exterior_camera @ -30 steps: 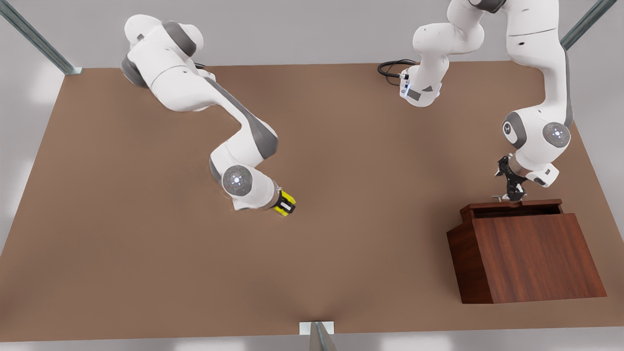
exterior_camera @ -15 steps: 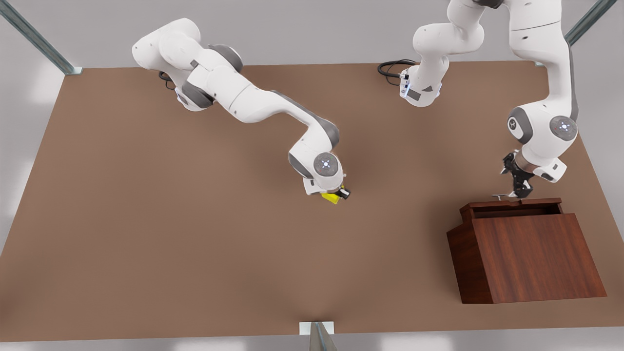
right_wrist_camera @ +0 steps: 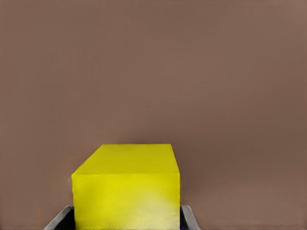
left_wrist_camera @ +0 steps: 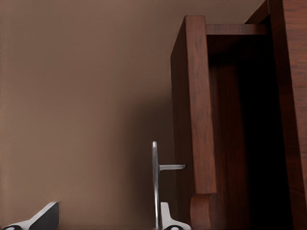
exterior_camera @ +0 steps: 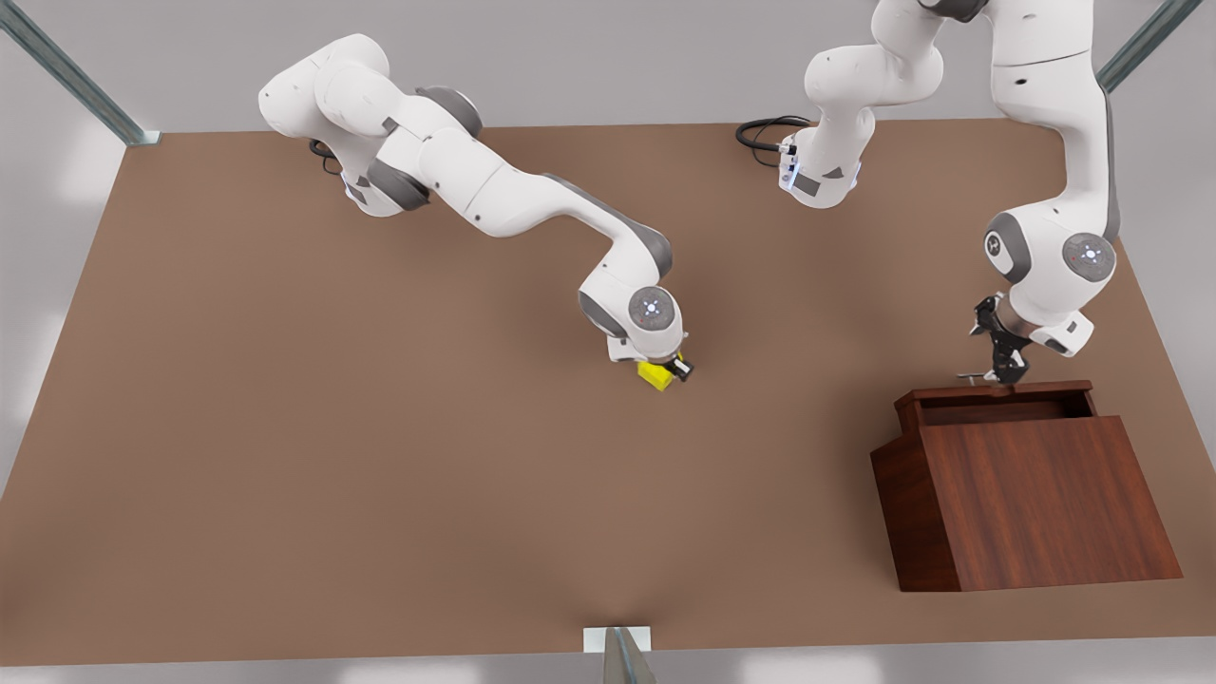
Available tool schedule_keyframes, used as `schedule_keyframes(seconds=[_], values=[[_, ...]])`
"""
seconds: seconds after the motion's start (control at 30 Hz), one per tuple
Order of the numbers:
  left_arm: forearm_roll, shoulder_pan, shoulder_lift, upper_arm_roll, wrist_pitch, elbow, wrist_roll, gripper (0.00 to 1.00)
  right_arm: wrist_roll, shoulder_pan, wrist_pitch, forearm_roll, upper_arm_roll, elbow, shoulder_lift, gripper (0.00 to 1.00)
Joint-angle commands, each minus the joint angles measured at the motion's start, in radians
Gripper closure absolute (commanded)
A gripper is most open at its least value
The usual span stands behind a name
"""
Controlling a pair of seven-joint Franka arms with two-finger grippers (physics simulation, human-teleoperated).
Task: Open the drawer with left arm, place the square in the middle with right arm, and place the square in the drawer with left arm
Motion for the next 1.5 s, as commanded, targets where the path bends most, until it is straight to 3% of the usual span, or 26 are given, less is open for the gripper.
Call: schedule_keyframes(seconds=[0.0, 0.13, 0.23, 0.33, 0.47, 0.6, 0.93, 1.03, 1.47], values=[[0.001, 0.001, -0.002, 0.000, 0.000, -0.004, 0.000, 0.00, 0.000, 0.000, 0.002, 0.000, 0.000, 0.000, 0.000, 0.00], [0.001, 0.001, -0.022, -0.001, -0.009, -0.017, 0.000, 0.00, -0.028, -0.026, -0.030, 0.002, -0.002, 0.002, -0.078, 0.00], [0.001, 0.001, -0.024, -0.001, -0.012, -0.025, 0.000, 0.00, -0.302, -0.173, -0.317, 0.006, 0.000, -0.006, -0.249, 0.00], [0.001, 0.001, -0.031, 0.000, -0.017, -0.040, -0.002, 0.00, -0.665, -0.412, -0.366, 0.003, -0.002, -0.199, -0.466, 0.00], [0.001, 0.001, -0.038, 0.000, -0.028, -0.043, 0.000, 0.00, -1.095, -0.687, -0.351, -0.048, -0.006, -0.304, -0.621, 0.00], [0.001, 0.001, -0.039, 0.000, -0.029, -0.043, 0.000, 0.00, -1.402, -0.842, -0.343, 0.012, -0.006, -0.514, -0.827, 0.00], [0.005, 0.001, -0.059, 0.011, -0.083, -0.042, -0.002, 0.00, -1.577, -0.902, -0.282, 0.021, -0.017, -0.589, -0.890, 0.00], [0.004, 0.001, -0.068, 0.011, -0.103, -0.043, -0.005, 0.00, -1.575, -0.788, -0.300, 0.052, -0.166, -0.664, -0.974, 0.00], [0.004, -0.001, -0.093, 0.010, -0.161, -0.057, -0.012, 0.00, -1.568, -0.785, -0.297, 0.064, -0.158, -0.663, -0.959, 0.00]])
